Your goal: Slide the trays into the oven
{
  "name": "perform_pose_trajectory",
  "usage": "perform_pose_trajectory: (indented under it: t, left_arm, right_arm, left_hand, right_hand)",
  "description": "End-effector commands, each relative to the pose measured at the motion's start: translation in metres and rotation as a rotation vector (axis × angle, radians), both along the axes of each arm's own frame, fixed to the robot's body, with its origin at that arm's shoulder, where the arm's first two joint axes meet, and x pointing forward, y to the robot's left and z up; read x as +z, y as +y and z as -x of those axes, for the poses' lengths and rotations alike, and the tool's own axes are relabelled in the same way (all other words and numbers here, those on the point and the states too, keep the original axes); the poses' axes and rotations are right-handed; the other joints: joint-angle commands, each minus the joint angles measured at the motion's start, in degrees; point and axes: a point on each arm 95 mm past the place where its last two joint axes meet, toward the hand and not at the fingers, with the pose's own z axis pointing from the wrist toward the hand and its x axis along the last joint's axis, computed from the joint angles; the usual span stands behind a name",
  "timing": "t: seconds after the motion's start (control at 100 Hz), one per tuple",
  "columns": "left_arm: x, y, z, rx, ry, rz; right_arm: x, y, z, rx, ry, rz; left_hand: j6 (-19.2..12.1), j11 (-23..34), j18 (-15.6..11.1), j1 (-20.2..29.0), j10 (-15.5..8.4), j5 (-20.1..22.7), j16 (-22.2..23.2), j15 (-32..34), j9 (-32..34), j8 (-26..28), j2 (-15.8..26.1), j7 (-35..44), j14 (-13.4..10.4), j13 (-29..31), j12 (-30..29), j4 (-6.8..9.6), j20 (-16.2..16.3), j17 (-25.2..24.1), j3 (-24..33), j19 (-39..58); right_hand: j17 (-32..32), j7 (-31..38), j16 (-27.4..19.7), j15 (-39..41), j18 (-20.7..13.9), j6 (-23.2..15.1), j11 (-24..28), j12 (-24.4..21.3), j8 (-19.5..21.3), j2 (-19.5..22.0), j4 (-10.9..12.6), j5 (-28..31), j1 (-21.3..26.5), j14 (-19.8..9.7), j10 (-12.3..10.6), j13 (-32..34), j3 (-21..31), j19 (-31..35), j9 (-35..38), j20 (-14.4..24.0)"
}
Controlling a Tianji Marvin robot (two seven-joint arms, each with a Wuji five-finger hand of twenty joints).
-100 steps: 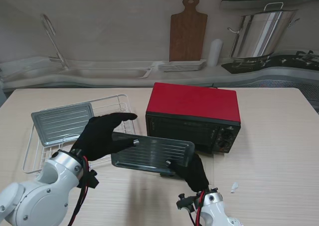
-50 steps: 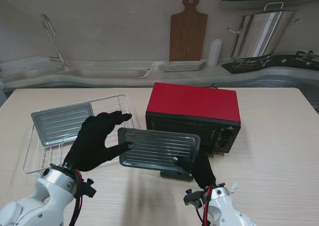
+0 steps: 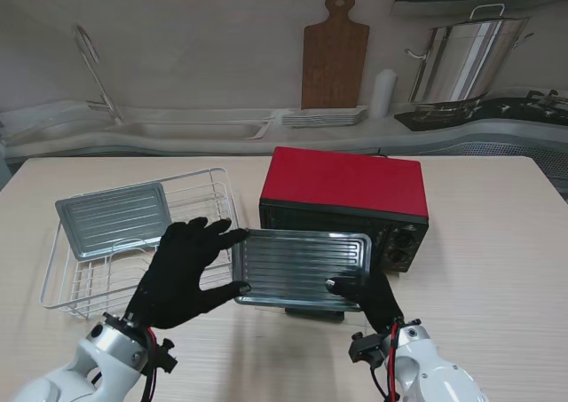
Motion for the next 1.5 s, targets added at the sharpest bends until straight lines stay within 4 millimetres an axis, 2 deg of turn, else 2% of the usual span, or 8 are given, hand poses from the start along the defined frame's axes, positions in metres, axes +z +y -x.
perform_pose_trajectory:
  t: [0.0, 0.39, 0.72, 0.9, 1.07, 1.25, 1.49]
  left_arm:
    - [-0.008, -0.002, 0.002, -0.014, 0.025, 0.002]
    - [-0.031, -0.012, -0.007, -0.029, 0.067, -0.017]
    - [-0.043, -0.019, -0.016, -0.02, -0.04, -0.134]
    - [-0.047, -0.02, -0.022, -0.111, -0.074, -0.153]
    - [-0.049, -0.021, -0.033, -0.182, -0.073, -0.172]
    - [-0.046, -0.022, -0.048, -0.198, -0.064, -0.178]
    - [-0.043, -0.038, -0.066, -0.173, -0.09, -0.207]
  right_arm:
    - [0.0, -0.001, 0.002, 0.018, 0.012, -0.01]
    - [0.0, -0.015, -0.006, 0.025, 0.159, -0.043]
    - [-0.012, -0.017, -0.013, 0.021, 0.268, -0.051]
    - [-0.016, -0.018, -0.014, 0.018, 0.31, -0.06]
    - [-0.019, -0.02, -0.014, 0.013, 0.348, -0.074]
    - [-0.022, -0.022, -0.018, -0.003, 0.373, -0.079]
    - [-0.024, -0.027, -0.024, -0.019, 0.396, -0.088]
  left_hand:
    - [-1.41, -1.62, -2.14, 0.71, -1.4, -0.33, -1.13, -1.54, -0.97, -1.07, 2.61, -0.63, -1.96, -1.65, -1.03, -0.86, -0.88, -1.48, -1.8, -3.4]
    - [-1.68, -2.37, -2.58, 2.42, -1.51, 0.4, -2.1, -1.68, -0.3, -1.45, 3.41, -1.49, -2.2, -1.32, -1.77, -0.65, -1.73, -1.16, -2.92, -3.99]
    - [-2.28, -2.19, -2.96, 2.69, -2.27, 0.34, -2.58, -1.7, 0.11, -1.2, 3.45, -1.42, -2.81, -1.22, -1.78, -0.44, -2.68, -0.97, -3.95, -4.55]
    - [-2.62, -2.02, -2.96, 2.61, -2.7, 0.15, -2.87, -1.58, 0.19, -1.07, 3.45, -1.26, -3.72, -0.83, -1.79, -0.32, -3.05, 0.56, -4.06, -4.2]
    - [-2.74, -1.66, -2.93, 2.44, -2.81, -0.07, -2.38, -0.3, 0.26, -0.85, 3.64, -0.82, -3.22, 0.6, -1.68, -0.26, -3.11, 1.36, -3.98, -3.79]
    - [-2.69, -1.43, -2.99, 2.7, -2.92, -0.05, -2.22, 0.17, 0.25, -0.69, 3.72, -0.49, -3.25, 0.72, -1.61, -0.15, -3.21, 1.08, -3.73, -3.79]
    - [-2.6, -1.3, -2.76, 2.7, -2.77, -0.09, -2.13, 0.36, 0.3, -0.56, 3.84, -0.27, -2.93, 0.62, -1.55, -0.09, -3.38, 0.69, -3.62, -3.89]
  right_hand:
    - [2.96, 9.25, 1.79, 4.4, -3.58, -6.19, 1.56, -0.38, 3.81, 3.05, 0.92, 4.78, 4.99, 3.62, 1.61, 4.51, 5.84, 4.28, 0.44, 1.78]
    - [3.25, 9.25, 1.83, 5.82, -3.2, -5.32, 3.26, -0.89, 3.11, 2.91, 1.27, 3.57, 5.12, 4.09, 2.68, 4.67, 5.87, 5.37, -0.14, 2.19]
    - [3.34, 9.25, 1.85, 6.48, -3.09, -4.83, 4.13, -1.0, 2.69, 2.89, 1.44, 2.65, 5.2, 4.37, 3.22, 4.73, 5.8, 5.92, -0.45, 2.44]
    - [3.46, 9.35, 1.88, 6.8, -3.02, -4.68, 4.47, -1.06, 2.57, 2.88, 1.46, 2.49, 5.23, 4.33, 3.42, 4.93, 5.8, 6.13, -0.65, 2.53]
    - [3.55, 9.43, 1.92, 7.11, -3.07, -4.51, 4.88, -1.07, 2.46, 2.93, 1.52, 2.28, 5.26, 4.44, 3.59, 4.94, 5.79, 6.37, -0.79, 2.64]
    - [3.17, 9.47, 1.98, 7.45, -2.99, -4.42, 5.26, -1.07, 2.39, 2.93, 1.57, 2.18, 5.32, 4.47, 3.67, 4.69, 5.77, 6.63, -0.96, 2.81]
    - [3.07, 9.58, 2.15, 8.34, -2.87, -4.2, 5.96, -1.02, 2.41, 2.92, 1.72, 2.0, 5.39, 4.71, 4.09, 4.64, 5.79, 7.44, -1.16, 3.32]
